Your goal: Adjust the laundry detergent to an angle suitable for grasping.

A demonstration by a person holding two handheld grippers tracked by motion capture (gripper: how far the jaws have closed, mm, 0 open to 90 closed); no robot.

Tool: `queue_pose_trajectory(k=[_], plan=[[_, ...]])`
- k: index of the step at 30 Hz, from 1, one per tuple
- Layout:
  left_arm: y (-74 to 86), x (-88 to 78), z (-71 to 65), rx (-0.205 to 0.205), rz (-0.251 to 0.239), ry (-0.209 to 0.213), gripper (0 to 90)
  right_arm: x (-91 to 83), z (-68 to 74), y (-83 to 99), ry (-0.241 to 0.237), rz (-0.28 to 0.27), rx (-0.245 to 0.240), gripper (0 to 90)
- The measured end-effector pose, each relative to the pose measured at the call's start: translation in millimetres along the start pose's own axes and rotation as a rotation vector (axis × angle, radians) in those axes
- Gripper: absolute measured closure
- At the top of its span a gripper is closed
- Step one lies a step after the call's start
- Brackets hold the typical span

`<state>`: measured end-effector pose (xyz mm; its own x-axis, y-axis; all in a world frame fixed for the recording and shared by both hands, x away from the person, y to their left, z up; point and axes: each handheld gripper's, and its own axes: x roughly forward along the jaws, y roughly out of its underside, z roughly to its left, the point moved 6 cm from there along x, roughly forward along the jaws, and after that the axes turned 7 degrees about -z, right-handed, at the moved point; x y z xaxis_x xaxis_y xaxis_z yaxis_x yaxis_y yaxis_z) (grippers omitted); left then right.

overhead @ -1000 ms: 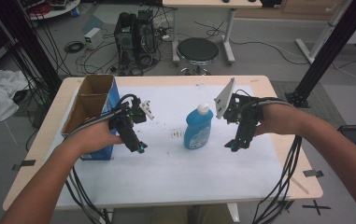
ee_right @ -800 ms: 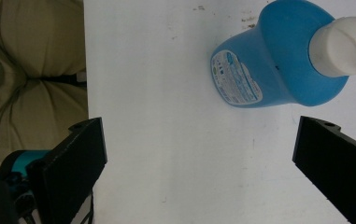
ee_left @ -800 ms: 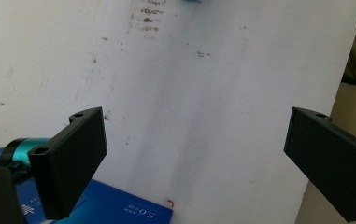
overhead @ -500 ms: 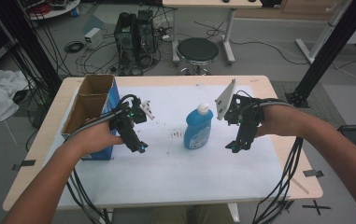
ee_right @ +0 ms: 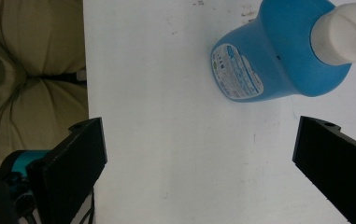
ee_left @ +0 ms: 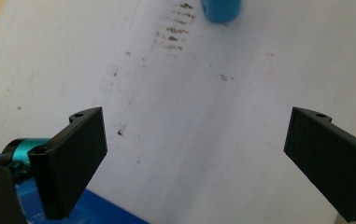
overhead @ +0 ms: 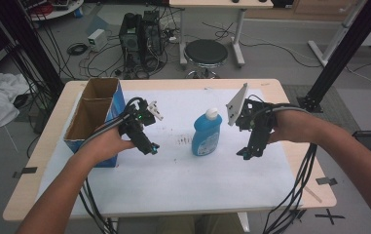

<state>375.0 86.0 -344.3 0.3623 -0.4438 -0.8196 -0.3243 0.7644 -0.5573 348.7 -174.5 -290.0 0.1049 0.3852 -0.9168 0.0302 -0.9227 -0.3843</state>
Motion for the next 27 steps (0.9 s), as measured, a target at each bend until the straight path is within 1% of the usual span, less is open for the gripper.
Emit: queue_pose_trajectory(k=[2,3,5,8,9,10,11,12,13,14,15,16,17,18,19,21,22,23,25,26,27], plan=[[-0.1,0.8,1.4,-0.006,-0.009,0.001,5.9,-0.9,-0.9,0.8,0.000,0.003,0.000,1.9],[0.0,1.1,3.9,0.002,-0.012,-0.004,5.9,-1.2,-1.1,1.2,0.002,0.004,0.003,1.9],[-1.0,4.4,6.0,-0.019,-0.062,-0.020,5.9,-1.2,-1.2,1.3,0.002,0.001,0.003,1.9],[-1.5,6.9,7.3,-0.038,-0.104,-0.022,5.9,-1.2,-0.9,1.8,0.002,0.003,0.004,1.9],[-1.8,9.0,8.0,-0.046,-0.138,-0.030,5.9,-1.2,-1.0,1.8,0.002,0.002,0.005,1.9],[-1.8,9.0,8.0,-0.046,-0.138,-0.030,5.9,-1.2,-1.3,1.7,0.002,0.001,0.003,1.9],[-3.3,10.8,7.1,-0.073,-0.181,-0.032,5.9,-1.2,-1.3,1.7,0.002,0.001,0.003,1.9],[-5.2,14.0,4.9,-0.117,-0.248,-0.032,5.9,-1.2,-1.8,1.5,0.003,0.000,0.000,1.9],[-5.2,14.0,4.9,-0.117,-0.248,-0.032,5.9,-1.2,-1.8,1.5,0.003,0.000,0.000,1.9],[-4.8,13.9,5.1,-0.107,-0.256,-0.026,5.9,-1.1,-1.8,1.5,0.003,0.001,0.000,1.9],[-5.0,17.8,3.3,-0.106,-0.293,-0.022,5.9,-0.6,-2.0,1.2,0.002,0.001,-0.002,1.9],[-5.0,17.8,3.3,-0.106,-0.293,-0.022,5.9,-0.6,-2.0,1.2,0.002,0.001,-0.002,1.9],[-6.4,22.7,1.2,-0.111,-0.327,-0.027,5.9,0.0,-2.3,0.7,0.003,0.001,-0.002,1.9],[-7.2,25.3,-2.5,-0.141,-0.342,-0.019,5.9,0.1,-2.3,0.7,0.003,0.002,-0.001,1.9],[-7.2,25.3,-2.5,-0.141,-0.342,-0.019,5.9,0.0,-2.4,0.5,0.003,0.002,-0.002,1.9],[-7.3,27.1,-4.0,-0.128,-0.341,-0.009,5.9,0.0,-2.4,0.4,0.003,0.000,-0.002,1.9],[-8.1,28.0,-4.6,-0.134,-0.356,-0.013,5.9,0.0,-2.4,0.4,0.003,0.000,-0.002,1.9],[-9.4,29.2,-6.0,-0.146,-0.382,-0.006,5.9,-0.5,-2.9,0.6,0.002,-0.002,-0.004,1.9],[-9.6,29.7,-5.2,-0.137,-0.402,-0.011,5.9,-0.6,-2.6,0.8,0.005,-0.006,0.004,1.9],[-10.7,31.0,-5.2,-0.146,-0.426,-0.013,5.9,-0.7,-3.1,1.2,0.004,-0.005,-0.001,1.9],[-10.8,31.7,-6.1,-0.159,-0.437,-0.008,5.9,-0.7,-3.2,1.3,0.003,-0.006,-0.001,1.9]])
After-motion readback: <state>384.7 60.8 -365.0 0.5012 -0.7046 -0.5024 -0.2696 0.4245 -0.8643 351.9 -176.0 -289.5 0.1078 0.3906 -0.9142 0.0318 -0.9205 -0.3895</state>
